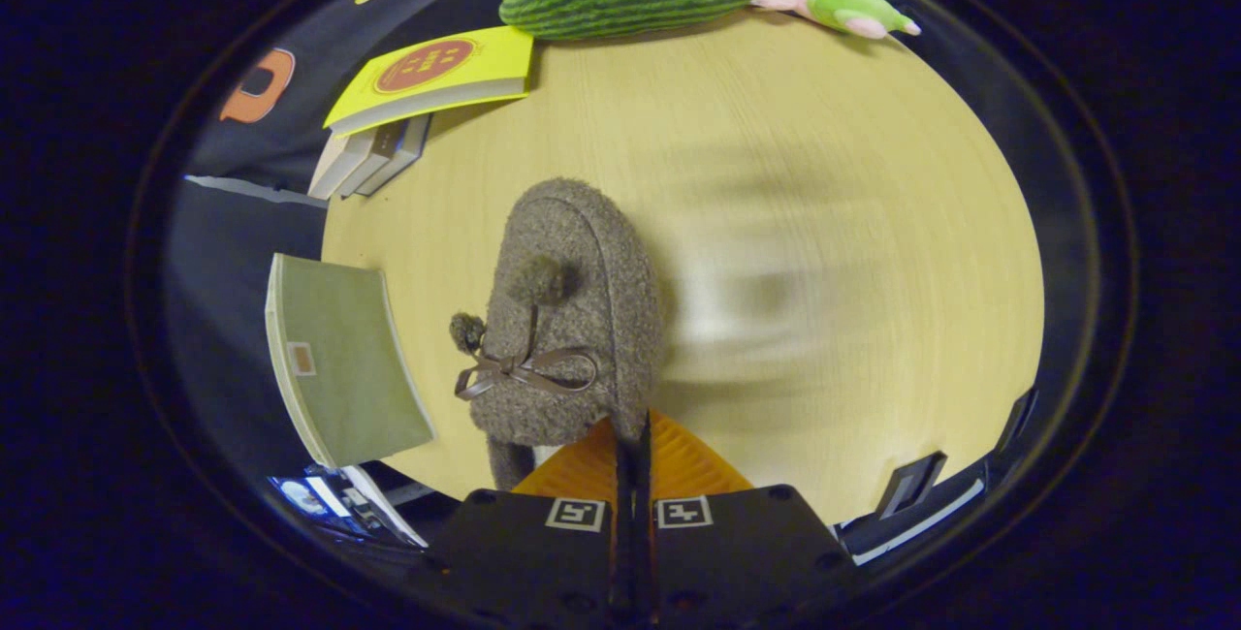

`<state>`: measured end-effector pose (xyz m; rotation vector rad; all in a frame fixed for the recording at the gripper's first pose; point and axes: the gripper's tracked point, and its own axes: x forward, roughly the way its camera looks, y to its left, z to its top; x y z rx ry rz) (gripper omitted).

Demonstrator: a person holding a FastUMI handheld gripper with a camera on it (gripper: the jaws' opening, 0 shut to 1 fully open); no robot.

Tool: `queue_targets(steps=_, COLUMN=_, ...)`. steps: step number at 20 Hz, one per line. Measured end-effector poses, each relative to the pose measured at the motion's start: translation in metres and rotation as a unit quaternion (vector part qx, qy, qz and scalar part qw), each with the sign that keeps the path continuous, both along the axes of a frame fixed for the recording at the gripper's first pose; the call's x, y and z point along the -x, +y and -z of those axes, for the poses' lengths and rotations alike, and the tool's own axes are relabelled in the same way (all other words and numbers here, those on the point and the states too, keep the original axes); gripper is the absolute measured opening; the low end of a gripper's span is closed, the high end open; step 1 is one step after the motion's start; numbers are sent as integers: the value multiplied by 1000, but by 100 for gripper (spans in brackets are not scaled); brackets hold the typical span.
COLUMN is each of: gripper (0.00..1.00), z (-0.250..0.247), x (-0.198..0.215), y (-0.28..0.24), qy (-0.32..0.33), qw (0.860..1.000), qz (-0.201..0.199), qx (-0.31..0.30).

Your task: Open the storage box then place both shoes into the box .Put the left shoe in first, then the right shoe, with the right side of both shoes facing outward in a uniform manner.

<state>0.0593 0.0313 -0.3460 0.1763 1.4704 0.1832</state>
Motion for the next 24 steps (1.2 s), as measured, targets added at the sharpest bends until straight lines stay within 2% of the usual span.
queue_targets(steps=6, gripper=6, z=-84, x=20, y=89, qy=-28, qw=998, qz=-28, qx=-39)
queue_targets(steps=12, gripper=6, z=-166, x=34, y=219, qy=-50, qw=994, qz=-64, qx=-68)
queue_targets(steps=15, gripper=6, z=-169, x=46, y=281, qy=-31, qw=994, qz=-86, qx=-66)
queue_targets(steps=18, gripper=6, z=-150, x=52, y=325, qy=-4, qw=994, qz=-97, qx=-42)
queue_targets(steps=24, gripper=6, z=-92, x=58, y=369, qy=18, qw=990, qz=-139, qx=35)
